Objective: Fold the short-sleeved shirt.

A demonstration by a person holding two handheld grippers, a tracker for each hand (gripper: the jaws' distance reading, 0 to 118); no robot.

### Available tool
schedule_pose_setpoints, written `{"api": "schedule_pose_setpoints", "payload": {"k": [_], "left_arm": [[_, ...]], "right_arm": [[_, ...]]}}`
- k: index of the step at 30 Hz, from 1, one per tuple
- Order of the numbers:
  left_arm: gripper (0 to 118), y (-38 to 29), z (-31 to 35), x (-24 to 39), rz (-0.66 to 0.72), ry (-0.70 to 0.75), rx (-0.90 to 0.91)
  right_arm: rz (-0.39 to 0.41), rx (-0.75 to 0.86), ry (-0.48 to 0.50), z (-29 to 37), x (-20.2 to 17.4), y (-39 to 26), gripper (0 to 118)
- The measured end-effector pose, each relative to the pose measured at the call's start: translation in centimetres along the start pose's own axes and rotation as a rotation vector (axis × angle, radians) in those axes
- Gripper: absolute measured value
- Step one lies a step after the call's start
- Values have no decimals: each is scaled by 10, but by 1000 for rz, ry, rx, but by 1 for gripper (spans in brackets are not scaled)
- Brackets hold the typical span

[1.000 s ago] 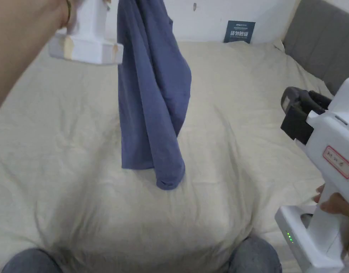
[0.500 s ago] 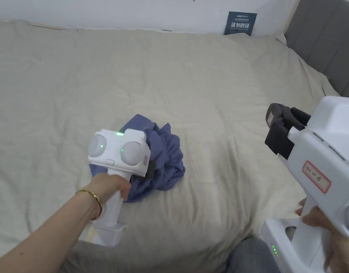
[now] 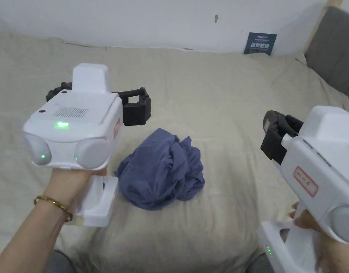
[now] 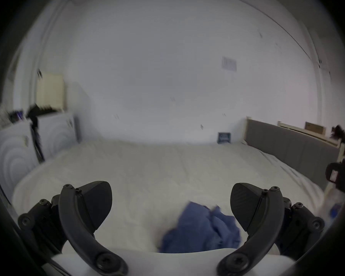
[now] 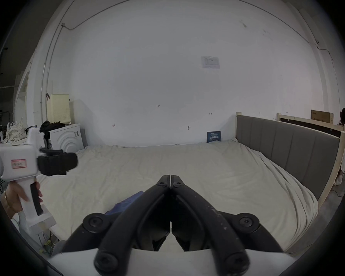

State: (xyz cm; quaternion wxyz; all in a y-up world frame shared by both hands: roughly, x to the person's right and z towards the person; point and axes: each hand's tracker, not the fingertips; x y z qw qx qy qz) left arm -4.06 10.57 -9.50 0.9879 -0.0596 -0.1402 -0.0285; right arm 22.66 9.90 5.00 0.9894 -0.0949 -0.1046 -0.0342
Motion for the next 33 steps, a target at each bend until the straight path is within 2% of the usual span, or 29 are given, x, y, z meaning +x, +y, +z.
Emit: {"api": "schedule_pose_setpoints", "payload": {"k": [2,3,5,8,9,10,11,20,24,29,30,31,33], "left_arm": [[117,-10,8,-5,-38,37,41],[113,-13,15,-5,-52,42,56],[95,-20,29,-5,-59,28,47],[41,-29,40,-5,-34,35,1],[13,-32,42,-5,-8,36,-13],[0,-35,43,-5,11,47,-25],[0,-38,44,-4,12,74,-31],[0,-38,35,-4,21,5,-118],[0,-33,9,-4,-40,-34,-167],[0,-24,-33,-4,19,-101,-243],[8,-22,-43,-2,18,-112,-273],[22,-20,-57,-1,28,-120,-290],[56,-15,-83,2,16,-174,-351]], "right_arm": [[2,10,9,0,-5,1,1],[3,14,10,0,-7,1,1],[11,19,15,0,-12,1,1],[24,24,16,2,-17,-2,1],[25,24,16,3,-18,-4,1],[24,20,17,4,-19,-6,1],[18,15,20,4,-19,-8,1],[22,-25,40,5,-19,-16,1],[29,-25,41,0,-17,-11,1],[29,-29,42,-13,-13,-5,1],[32,-31,42,-16,-12,-4,1],[37,-33,41,-19,-12,-3,1],[40,-38,42,-27,-11,-2,1]]}}
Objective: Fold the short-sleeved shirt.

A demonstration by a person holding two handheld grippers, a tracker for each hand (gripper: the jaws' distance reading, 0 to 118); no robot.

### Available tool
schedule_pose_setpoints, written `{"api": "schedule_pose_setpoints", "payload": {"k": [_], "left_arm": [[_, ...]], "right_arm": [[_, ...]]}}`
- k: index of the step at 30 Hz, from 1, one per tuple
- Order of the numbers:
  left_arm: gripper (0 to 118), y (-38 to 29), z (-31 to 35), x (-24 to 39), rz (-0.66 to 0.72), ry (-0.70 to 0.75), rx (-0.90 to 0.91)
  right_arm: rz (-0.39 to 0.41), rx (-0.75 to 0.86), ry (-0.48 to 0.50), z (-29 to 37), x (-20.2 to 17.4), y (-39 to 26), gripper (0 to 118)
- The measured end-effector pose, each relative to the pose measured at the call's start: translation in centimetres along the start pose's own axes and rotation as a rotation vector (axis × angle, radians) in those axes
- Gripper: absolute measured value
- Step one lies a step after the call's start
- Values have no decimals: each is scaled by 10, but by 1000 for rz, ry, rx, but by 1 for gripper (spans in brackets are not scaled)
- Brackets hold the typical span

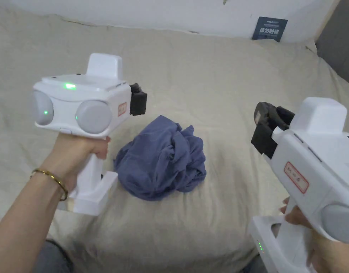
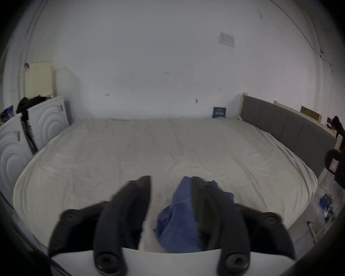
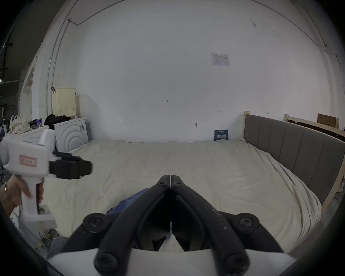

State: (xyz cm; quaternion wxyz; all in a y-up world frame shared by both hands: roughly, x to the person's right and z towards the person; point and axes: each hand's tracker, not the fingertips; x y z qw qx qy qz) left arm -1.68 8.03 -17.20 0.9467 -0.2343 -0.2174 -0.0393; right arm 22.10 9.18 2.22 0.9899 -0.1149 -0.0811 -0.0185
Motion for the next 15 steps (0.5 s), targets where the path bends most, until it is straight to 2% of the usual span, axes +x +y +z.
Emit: {"api": "schedule_pose_setpoints", "payload": {"k": [2,3,4,6,10,15], "left_arm": [[85,12,-30,1,12,-18,-58],[109,16,-45,1,28,-27,-82],[118,20,-60,1,36,-42,-114],[118,25,-91,3,47,-39,-124],[118,26,-160,16,18,-38,-304],[118,10,-245,20,109,-55,-492]], "right_arm": [[-2,-8,4,-9,2,0,1],[-4,-14,5,-14,2,-1,1],[-6,-19,6,-19,3,-2,1],[-15,-35,10,-30,6,-4,1],[-32,-74,12,-54,13,-11,1],[-50,-124,6,-81,27,-22,1]]}}
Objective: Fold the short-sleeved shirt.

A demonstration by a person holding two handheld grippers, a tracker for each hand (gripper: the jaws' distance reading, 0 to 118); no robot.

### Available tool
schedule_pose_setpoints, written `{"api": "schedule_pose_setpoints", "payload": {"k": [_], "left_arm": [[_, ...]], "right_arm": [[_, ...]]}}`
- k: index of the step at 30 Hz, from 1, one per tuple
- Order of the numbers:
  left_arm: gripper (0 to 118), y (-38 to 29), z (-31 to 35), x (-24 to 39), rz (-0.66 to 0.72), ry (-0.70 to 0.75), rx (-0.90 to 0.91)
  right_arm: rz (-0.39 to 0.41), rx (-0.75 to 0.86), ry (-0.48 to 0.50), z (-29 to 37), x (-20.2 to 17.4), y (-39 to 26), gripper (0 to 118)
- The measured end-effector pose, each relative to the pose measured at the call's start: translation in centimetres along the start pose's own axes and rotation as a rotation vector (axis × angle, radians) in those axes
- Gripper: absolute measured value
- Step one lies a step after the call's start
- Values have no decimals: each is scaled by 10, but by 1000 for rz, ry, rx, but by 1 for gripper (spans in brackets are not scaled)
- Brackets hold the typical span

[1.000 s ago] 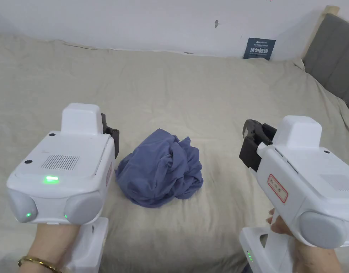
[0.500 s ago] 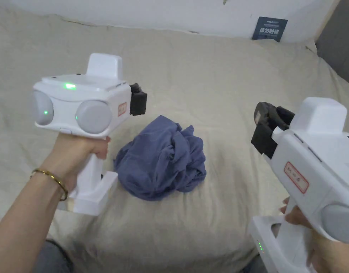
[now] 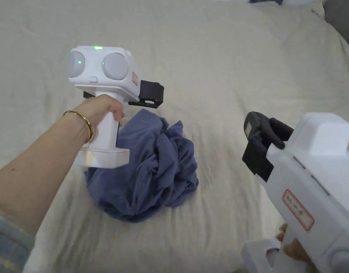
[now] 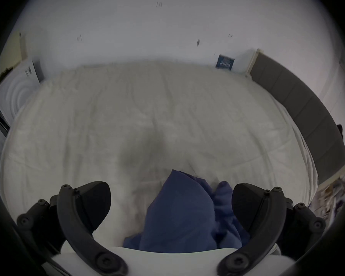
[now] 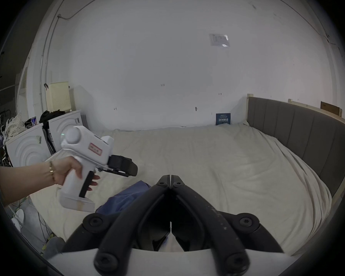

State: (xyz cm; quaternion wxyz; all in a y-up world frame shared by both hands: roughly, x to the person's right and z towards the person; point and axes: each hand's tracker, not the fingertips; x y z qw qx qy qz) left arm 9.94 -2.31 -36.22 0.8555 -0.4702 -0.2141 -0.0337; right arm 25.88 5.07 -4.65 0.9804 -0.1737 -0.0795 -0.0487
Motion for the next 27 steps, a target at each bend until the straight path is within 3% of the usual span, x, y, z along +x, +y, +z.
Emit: {"api": "schedule_pose_setpoints", "payload": {"k": [5,9,11,13,14,15,21,27], "left_arm": [[115,3,-62,-4,11,106,-122],[56,0,-78,-1,17,51,-175],[51,-5,-78,6,8,38,-175],[24,-6,-75,9,-58,72,-156],[5,-6,-71,9,-56,64,-154],[1,-5,-65,9,-37,70,-145],[0,2,9,0,16,7,78],[0,-16,132,-8,-16,-43,306]], "right_arm": [[6,-50,-16,-21,13,-11,1],[-3,-91,-31,-33,20,-21,1],[-16,-106,-33,-37,22,-25,1],[-24,-112,-34,-37,22,-27,1],[-26,-112,-33,-35,21,-27,1],[-27,-111,-34,-33,20,-27,1],[-16,-77,-37,-13,14,-17,1],[-13,-29,-42,10,10,-4,1]]}}
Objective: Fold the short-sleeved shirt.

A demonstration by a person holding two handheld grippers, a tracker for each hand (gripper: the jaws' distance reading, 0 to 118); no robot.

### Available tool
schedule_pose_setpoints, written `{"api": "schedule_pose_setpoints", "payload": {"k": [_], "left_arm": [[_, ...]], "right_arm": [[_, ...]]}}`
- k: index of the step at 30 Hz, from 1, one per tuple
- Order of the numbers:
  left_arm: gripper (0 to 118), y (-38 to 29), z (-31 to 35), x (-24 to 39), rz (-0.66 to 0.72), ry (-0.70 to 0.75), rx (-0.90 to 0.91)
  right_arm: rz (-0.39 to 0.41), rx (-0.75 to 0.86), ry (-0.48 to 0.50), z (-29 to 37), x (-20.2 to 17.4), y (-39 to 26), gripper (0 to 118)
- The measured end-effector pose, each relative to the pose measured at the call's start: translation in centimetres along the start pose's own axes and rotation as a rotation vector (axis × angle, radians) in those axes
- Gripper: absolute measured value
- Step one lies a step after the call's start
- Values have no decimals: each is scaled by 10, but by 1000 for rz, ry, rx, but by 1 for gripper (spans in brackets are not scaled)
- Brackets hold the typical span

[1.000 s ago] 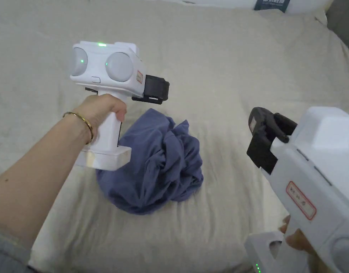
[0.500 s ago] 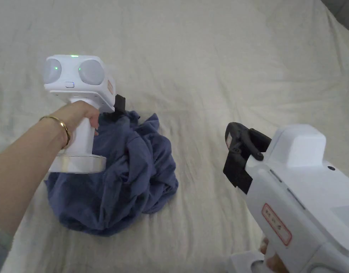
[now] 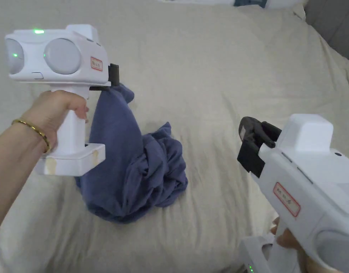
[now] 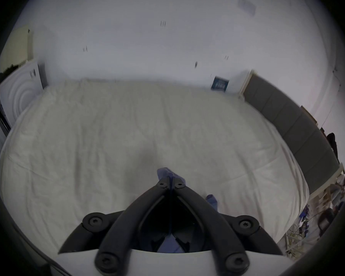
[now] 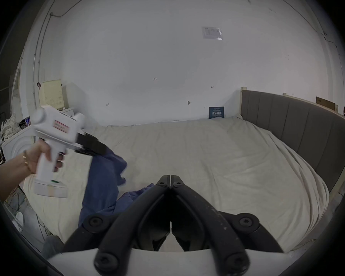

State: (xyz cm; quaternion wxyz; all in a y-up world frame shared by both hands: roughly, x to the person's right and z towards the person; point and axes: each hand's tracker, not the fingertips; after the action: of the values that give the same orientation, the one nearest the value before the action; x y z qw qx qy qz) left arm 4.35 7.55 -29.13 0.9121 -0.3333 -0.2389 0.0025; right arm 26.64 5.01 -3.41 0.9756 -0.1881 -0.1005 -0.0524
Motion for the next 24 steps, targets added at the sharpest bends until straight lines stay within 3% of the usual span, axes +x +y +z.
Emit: {"api": "schedule_pose_setpoints", "payload": {"k": [3,5,7,9,10,17,21,22,24], "left_arm": [[0,-4,53,-15,7,-7,108],[0,-13,85,-24,17,23,162],[0,-25,105,-38,50,54,193],[0,-40,122,-54,87,84,198],[0,-49,128,-62,101,107,186],[0,-105,133,-110,196,236,68],[0,-130,130,-117,253,267,23],[0,-134,129,-119,254,279,14],[0,-141,127,-124,263,283,3]], "right_arm": [[43,-24,-11,1,-3,3,2],[57,-72,-5,-3,-3,3,17],[42,-114,8,-7,-2,2,70],[36,-186,20,-18,-5,0,114],[26,-215,1,-25,-7,-2,118],[73,-373,4,-93,-36,-29,118],[52,-544,13,-139,-45,-54,118],[50,-584,9,-148,-47,-62,116],[78,-620,-25,-162,-51,-75,95]]}}
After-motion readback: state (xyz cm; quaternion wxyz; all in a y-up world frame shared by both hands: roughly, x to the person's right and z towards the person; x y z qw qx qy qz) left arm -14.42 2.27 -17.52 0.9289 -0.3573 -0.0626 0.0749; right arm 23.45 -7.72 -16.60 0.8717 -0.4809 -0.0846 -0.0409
